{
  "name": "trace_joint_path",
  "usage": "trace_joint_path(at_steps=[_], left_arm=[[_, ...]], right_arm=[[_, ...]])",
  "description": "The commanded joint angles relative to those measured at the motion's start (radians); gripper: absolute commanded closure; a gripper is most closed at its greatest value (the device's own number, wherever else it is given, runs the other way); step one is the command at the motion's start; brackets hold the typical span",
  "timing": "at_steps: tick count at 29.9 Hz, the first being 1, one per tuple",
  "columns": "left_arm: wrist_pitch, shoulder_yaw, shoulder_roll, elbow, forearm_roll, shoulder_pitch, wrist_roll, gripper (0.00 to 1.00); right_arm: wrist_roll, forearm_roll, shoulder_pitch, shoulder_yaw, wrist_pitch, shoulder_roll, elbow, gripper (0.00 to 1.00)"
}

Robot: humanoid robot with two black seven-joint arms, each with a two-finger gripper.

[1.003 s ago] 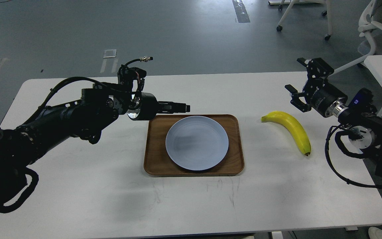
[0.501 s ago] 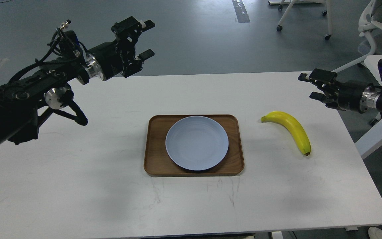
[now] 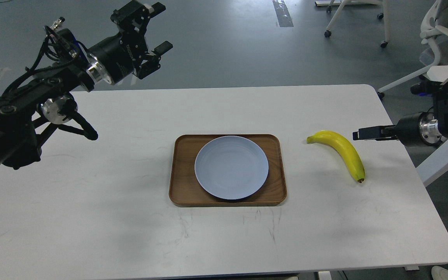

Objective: Place banana on plate with both arms
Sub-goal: 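Reach the right gripper down to the yellow banana and grasp it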

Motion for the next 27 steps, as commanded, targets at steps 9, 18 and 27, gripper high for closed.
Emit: trace_joint_path(at_steps=[9,18,27], left_arm=[[0.007,-0.002,-0.001,-0.013,0.000,0.016,-0.003,0.02],[0.005,-0.010,-0.001,-0.013,0.000,0.017,-0.004,0.02],[0.007,-0.024,0.001,-0.013,0.002,0.025,-0.003,0.02]], right_arm=[[0.000,0.001,-0.011,-0.048,-0.045,0.109,-0.077,0.01],[0.000,0.001,-0.057,-0.051,-0.069,0.187,-0.162,0.02],[0.000,0.003,-0.081,-0.054,-0.085,0.206,-0.172,0.35]])
